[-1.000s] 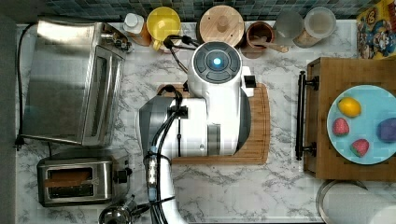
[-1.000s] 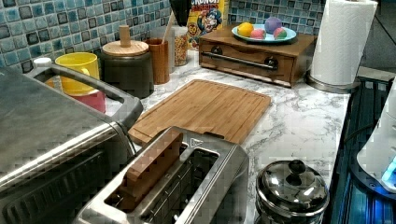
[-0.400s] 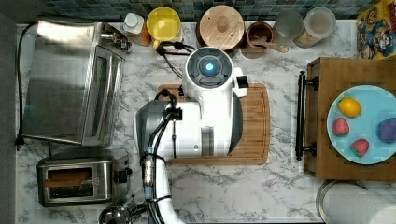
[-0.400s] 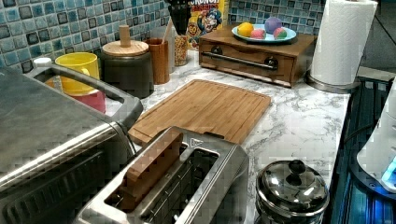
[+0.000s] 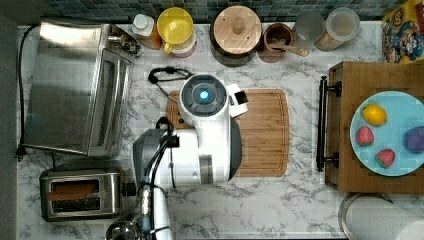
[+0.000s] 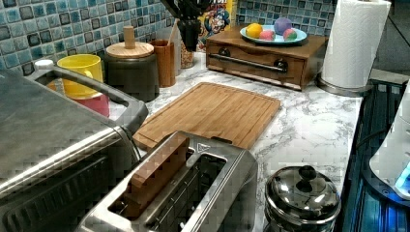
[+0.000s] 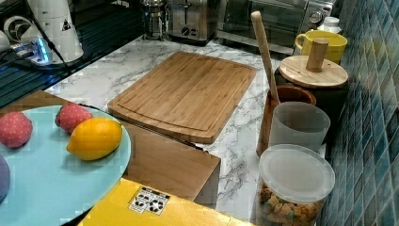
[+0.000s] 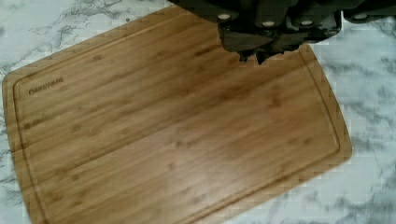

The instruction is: Turn on the toaster.

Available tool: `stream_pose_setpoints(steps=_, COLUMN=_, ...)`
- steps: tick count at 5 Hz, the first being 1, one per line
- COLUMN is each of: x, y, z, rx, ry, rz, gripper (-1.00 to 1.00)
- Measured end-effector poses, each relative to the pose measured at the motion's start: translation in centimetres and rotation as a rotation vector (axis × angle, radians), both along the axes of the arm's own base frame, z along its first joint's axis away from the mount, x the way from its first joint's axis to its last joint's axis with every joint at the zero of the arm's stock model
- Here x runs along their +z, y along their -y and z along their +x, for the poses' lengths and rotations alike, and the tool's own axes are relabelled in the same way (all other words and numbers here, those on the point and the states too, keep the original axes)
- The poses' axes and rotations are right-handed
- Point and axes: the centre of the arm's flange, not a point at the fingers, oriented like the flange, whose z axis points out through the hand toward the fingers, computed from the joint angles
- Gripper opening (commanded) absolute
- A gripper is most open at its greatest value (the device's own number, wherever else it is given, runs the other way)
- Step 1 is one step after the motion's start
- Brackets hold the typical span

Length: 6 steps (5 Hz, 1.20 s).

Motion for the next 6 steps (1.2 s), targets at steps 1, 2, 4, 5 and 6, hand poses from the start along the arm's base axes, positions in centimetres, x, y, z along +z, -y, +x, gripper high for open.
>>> stream_pose_setpoints(steps=1, x=-0.2, y=-2.1, z=-3.1, rx=0.06, ry=-0.014, rz=0.031, gripper=-1.0)
stream_pose_setpoints(steps=2, x=0.8, y=-4.3, z=-6.6, rx=0.088, ry=0.006, rz=0.067, gripper=-1.0)
stream_pose_setpoints(steps=4, x=3.7, y=-9.0, z=-10.9, rx=0.247, ry=0.083, rz=0.119, gripper=-1.0)
stream_pose_setpoints(steps=5, x=4.0, y=-11.1, z=-11.8, rx=0.296, ry=0.091, rz=0.116, gripper=-1.0)
stream_pose_setpoints(steps=6, x=3.3, y=-12.1, z=-12.1, rx=0.318, ry=0.074, rz=0.117, gripper=-1.0)
